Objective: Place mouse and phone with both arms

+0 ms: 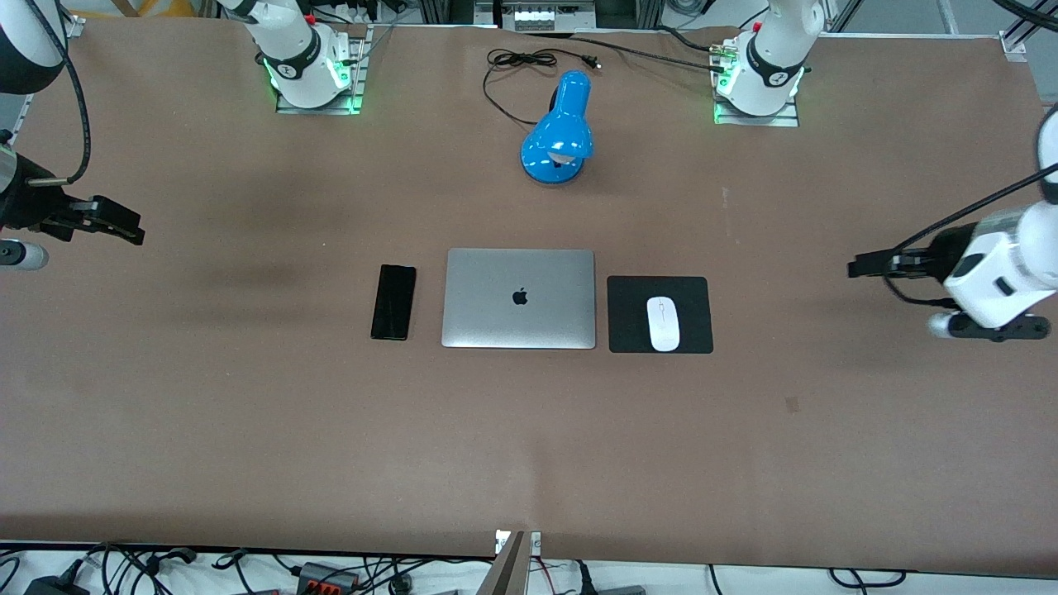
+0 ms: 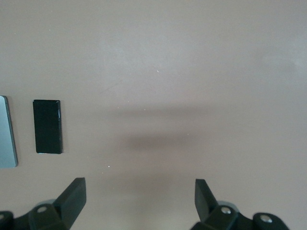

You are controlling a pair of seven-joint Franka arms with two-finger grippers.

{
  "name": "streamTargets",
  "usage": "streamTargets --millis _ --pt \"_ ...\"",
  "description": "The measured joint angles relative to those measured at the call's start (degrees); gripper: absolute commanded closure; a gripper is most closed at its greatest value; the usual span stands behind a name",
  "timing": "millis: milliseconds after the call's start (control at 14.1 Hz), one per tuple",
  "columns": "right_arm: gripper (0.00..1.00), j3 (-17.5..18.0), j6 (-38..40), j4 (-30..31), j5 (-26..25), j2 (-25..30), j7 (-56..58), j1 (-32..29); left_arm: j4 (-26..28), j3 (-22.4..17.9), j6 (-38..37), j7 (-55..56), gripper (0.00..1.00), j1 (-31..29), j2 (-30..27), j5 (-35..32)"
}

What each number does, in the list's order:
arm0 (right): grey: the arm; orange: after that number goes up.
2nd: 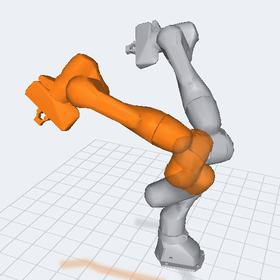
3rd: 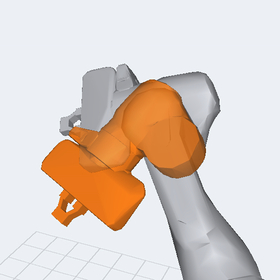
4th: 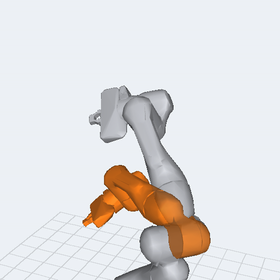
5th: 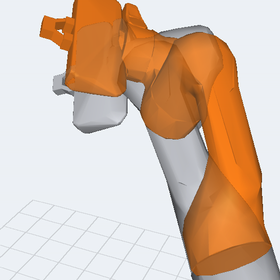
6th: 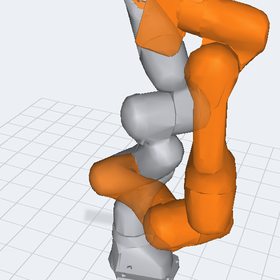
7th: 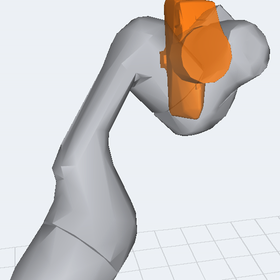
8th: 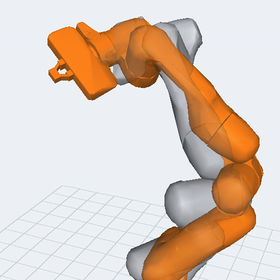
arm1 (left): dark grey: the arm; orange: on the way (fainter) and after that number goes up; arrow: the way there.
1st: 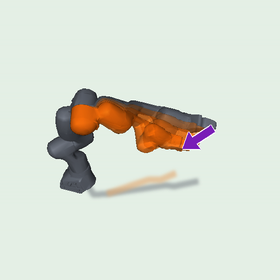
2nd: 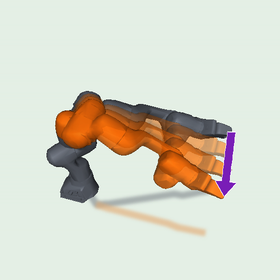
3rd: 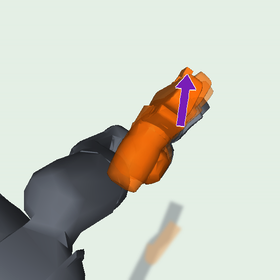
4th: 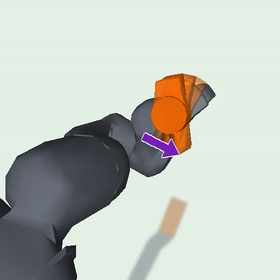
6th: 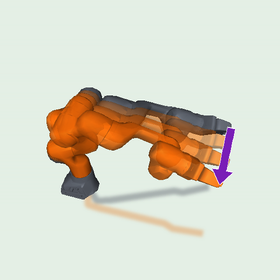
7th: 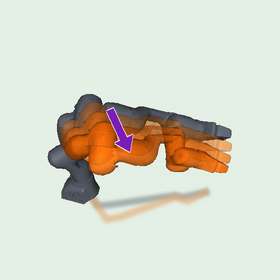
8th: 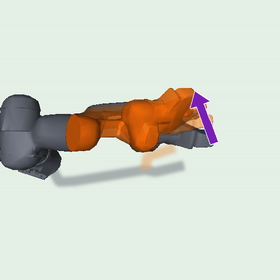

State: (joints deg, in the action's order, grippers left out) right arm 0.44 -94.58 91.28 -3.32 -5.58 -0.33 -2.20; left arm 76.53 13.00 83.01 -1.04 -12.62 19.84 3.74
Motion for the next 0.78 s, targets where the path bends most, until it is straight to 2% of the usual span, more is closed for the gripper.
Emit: streamTargets --millis 142,213,354,425,567,780 --pt "0.00 0.9 0.0 -0.1 -0.1 0.1 0.5 -1.2 0.0 -2.0 -0.1 -4.9 0.00 2.1 -2.6 0.0" --pt "0.00 1.9 0.0 -0.2 -0.1 0.1 0.6 -2.2 0.7 -5.4 -0.6 -5.1 0.00 5.5 -4.6 0.0" --pt "0.00 2.6 0.4 -1.4 -0.1 -0.3 0.7 -3.1 6.0 -13.3 0.5 -5.1 0.00 13.3 -10.0 -0.1" --pt "0.00 2.7 0.7 -2.1 -0.1 -0.7 0.8 -3.3 10.1 -15.0 3.3 -5.1 0.00 15.0 -12.9 -0.1" --pt "0.00 2.8 1.2 -3.0 -0.1 -1.3 0.9 -3.4 17.4 -15.8 10.3 -5.2 0.00 15.4 -17.6 -0.1" --pt "0.00 3.1 2.3 -3.4 -0.1 -1.6 0.9 -3.4 21.3 -16.0 12.3 -5.0 0.00 15.4 -20.3 -2.0"
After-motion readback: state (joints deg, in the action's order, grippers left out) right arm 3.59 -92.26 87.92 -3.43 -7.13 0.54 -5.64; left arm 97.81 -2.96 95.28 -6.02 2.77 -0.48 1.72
